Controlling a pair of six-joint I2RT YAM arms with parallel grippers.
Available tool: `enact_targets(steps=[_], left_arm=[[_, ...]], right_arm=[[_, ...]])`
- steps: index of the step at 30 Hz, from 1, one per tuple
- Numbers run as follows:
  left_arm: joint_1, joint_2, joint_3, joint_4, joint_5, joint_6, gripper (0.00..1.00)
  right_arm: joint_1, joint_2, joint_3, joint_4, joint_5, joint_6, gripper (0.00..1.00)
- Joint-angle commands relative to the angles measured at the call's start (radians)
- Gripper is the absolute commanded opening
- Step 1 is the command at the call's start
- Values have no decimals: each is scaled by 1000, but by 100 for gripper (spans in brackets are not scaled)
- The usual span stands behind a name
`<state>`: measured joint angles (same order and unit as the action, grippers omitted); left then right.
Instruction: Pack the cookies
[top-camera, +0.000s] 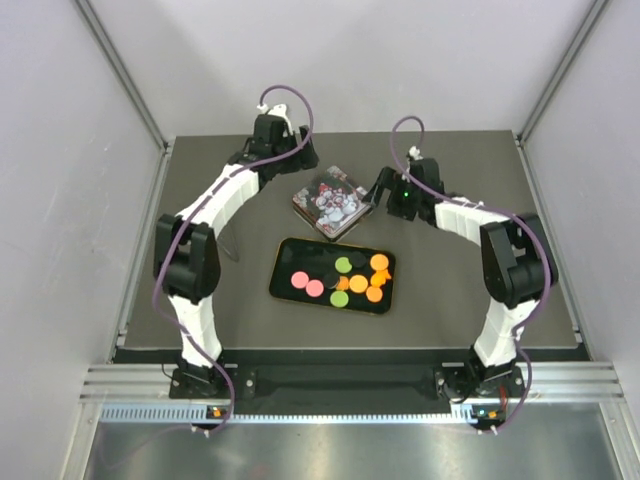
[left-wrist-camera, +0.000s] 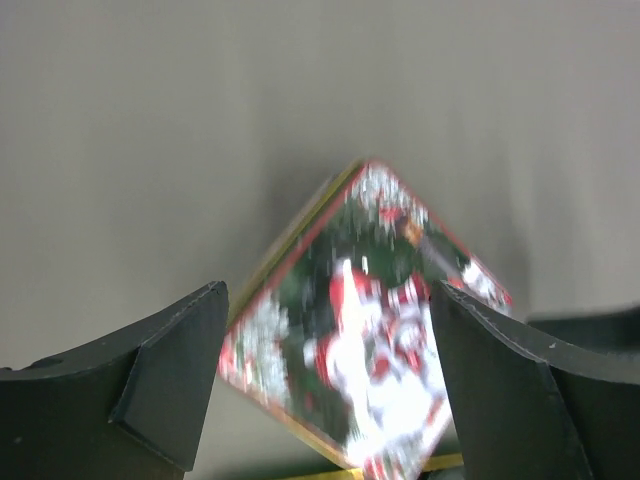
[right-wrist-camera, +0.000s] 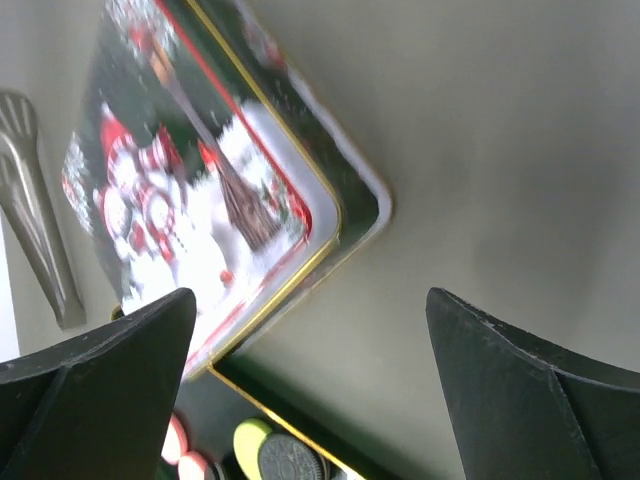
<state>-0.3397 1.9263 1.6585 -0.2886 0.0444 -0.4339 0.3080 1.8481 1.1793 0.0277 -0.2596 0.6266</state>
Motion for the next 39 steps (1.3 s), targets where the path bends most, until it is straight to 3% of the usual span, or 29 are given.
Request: enact_targets(steps=[1, 5, 9, 13, 22, 27, 31, 36, 39], left_arm=[[21, 114, 89, 64, 164, 101, 88], [37, 261, 219, 60, 232, 141, 88], [44, 318, 224, 133, 304, 123, 88], [42, 355, 218, 134, 240, 57, 86], [28, 309, 19, 91, 0, -71, 75], [18, 238, -117, 100, -26, -183, 68], [-33, 159, -228, 121, -31, -210, 66], [-90, 96, -331, 181, -2, -250, 66], [-113, 54, -387, 216, 2, -262, 66]], right_arm=[[23, -10, -27, 164, -38, 62, 98], [40, 36, -21, 207, -59, 122, 99], [51, 95, -9, 235, -63, 163, 99], [59, 154, 26, 236, -67, 189, 97], [52, 234, 127, 164, -14, 176, 85], [34, 284, 218, 106, -13, 162, 74], [14, 336, 380, -12, -7, 113, 67], [8, 419, 568, -146, -10, 29, 70], [0, 453, 652, -172, -46, -7, 80]])
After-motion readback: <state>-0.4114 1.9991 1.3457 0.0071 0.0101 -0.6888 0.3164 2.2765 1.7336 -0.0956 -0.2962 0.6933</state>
